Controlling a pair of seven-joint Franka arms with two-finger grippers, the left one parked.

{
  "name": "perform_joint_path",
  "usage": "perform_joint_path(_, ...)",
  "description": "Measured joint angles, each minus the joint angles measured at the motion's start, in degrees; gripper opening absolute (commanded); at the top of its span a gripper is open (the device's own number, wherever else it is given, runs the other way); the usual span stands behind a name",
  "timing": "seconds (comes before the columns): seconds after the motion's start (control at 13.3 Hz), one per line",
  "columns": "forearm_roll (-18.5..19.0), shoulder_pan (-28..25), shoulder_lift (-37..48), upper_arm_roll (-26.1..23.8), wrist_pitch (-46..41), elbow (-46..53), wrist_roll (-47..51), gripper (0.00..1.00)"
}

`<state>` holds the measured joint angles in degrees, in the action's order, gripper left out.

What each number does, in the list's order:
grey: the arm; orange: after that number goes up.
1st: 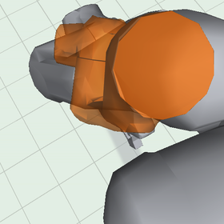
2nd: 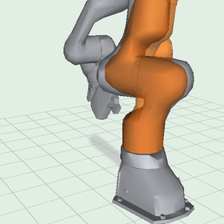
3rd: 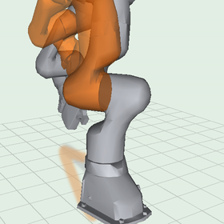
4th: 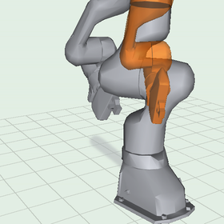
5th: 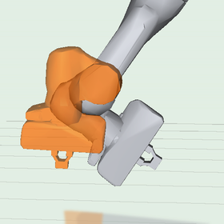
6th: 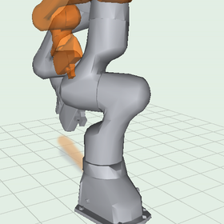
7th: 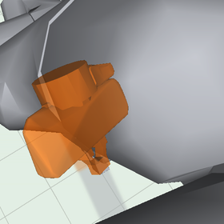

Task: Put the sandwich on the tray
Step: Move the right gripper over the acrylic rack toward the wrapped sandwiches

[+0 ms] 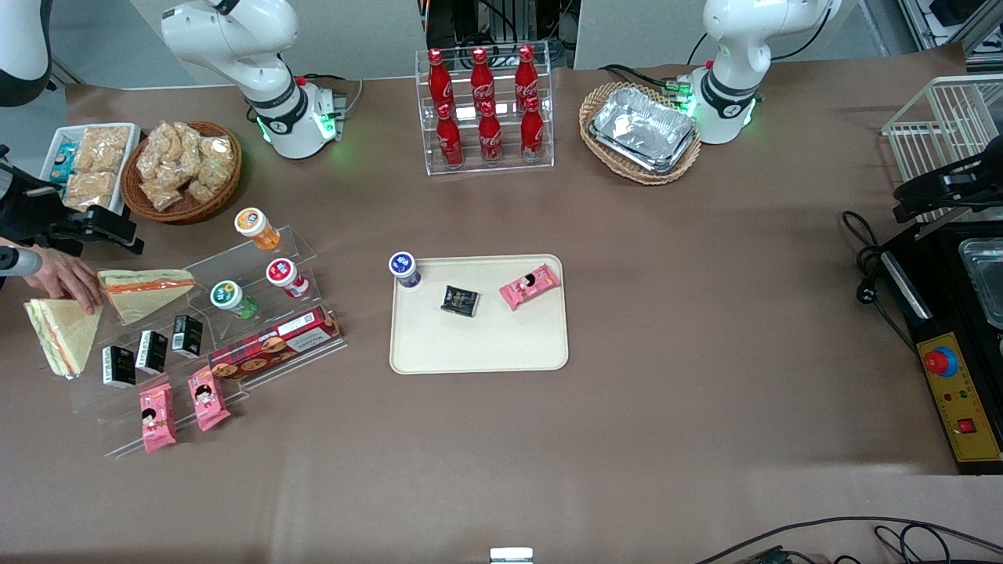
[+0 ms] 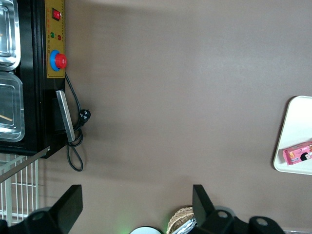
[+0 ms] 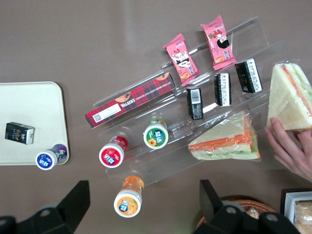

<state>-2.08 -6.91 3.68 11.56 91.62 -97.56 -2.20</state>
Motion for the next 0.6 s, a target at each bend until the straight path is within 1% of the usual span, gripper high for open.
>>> perform_joint_path(0.3,0.01,-0.01,0.01,0.01,-0.21,0.04,1.0,1.0)
perform_joint_path(0.6,2.13,-0.08,-0.03,-0.69,-0.21,0.09,5.46,1.0)
